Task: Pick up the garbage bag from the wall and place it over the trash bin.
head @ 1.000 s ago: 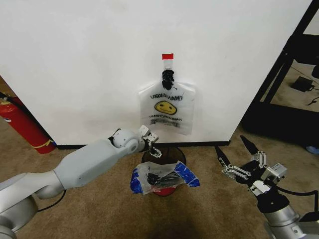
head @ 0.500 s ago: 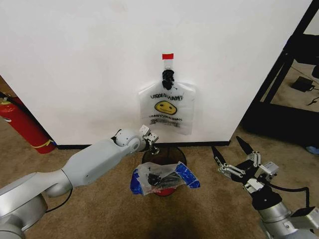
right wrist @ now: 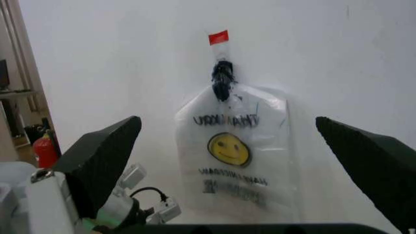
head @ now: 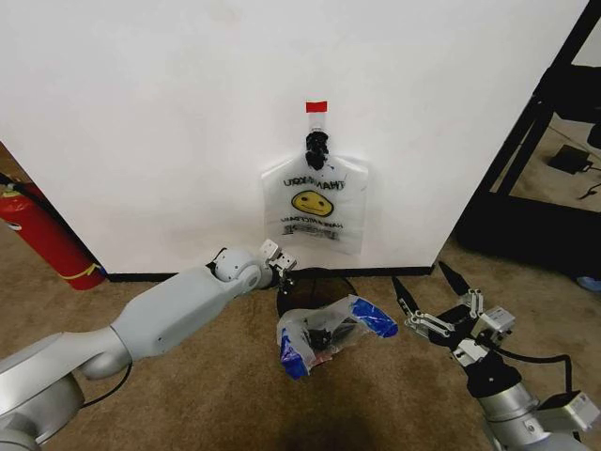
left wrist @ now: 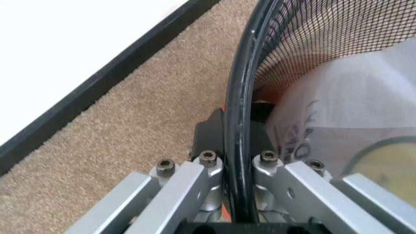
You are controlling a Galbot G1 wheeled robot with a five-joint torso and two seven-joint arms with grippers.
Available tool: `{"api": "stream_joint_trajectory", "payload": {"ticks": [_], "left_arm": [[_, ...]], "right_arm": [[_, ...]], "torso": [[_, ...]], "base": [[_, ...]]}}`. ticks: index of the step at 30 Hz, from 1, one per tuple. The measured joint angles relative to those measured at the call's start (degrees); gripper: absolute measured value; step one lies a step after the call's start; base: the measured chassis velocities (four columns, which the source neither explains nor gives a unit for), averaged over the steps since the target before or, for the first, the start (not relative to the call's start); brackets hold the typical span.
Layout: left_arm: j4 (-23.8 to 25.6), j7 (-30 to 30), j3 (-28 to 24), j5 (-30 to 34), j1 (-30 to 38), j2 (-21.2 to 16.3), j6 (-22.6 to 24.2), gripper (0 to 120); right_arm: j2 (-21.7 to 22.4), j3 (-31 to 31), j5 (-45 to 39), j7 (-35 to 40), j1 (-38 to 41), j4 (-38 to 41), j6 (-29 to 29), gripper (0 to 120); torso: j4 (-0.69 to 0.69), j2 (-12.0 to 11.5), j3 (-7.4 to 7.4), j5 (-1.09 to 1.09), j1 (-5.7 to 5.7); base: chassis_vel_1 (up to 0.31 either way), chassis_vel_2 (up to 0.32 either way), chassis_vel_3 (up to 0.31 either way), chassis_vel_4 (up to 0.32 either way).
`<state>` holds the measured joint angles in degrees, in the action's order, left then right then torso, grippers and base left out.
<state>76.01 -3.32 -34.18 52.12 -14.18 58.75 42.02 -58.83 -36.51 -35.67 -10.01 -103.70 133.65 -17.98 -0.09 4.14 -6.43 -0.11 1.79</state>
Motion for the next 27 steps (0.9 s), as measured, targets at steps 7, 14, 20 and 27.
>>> {"api": "stream_joint_trajectory", "payload": {"ticks": [7, 14, 20, 27], "left_arm": [[6.1, 5.4, 3.6, 5.8, -3.2, -3.7, 0.1, 0], [11.8, 18.1, 10.3, 15.8, -8.9, -8.2, 0.1, 0], [14.9, 30.3, 17.1, 25.1, -14.2, -9.3, 0.1, 0], [21.1, 41.0, 28.9, 29.9, -22.6, -8.5, 0.1, 0]], "right_arm": [[0.0, 0.5, 0.0, 0.8, 0.3, -0.3, 0.0, 100], [-0.1, 2.7, 0.5, 4.4, 2.3, -1.5, 1.3, 100], [0.5, 3.4, 0.6, 6.9, 3.7, -3.0, 2.5, 100], [0.7, 4.1, 1.1, 8.2, 4.8, -4.4, 3.1, 100]], "torso": [[0.00, 0.0, -0.01, 0.00, 0.00], [0.01, 0.0, -0.01, -0.01, 0.00], [0.00, 0.0, -0.01, -0.01, 0.01], [0.00, 0.0, -0.01, -0.02, 0.01]], "base": [[0.000, 0.000, 0.000, 0.000], [0.000, 0.000, 0.000, 0.000], [0.000, 0.000, 0.000, 0.000], [0.000, 0.000, 0.000, 0.000]]}}
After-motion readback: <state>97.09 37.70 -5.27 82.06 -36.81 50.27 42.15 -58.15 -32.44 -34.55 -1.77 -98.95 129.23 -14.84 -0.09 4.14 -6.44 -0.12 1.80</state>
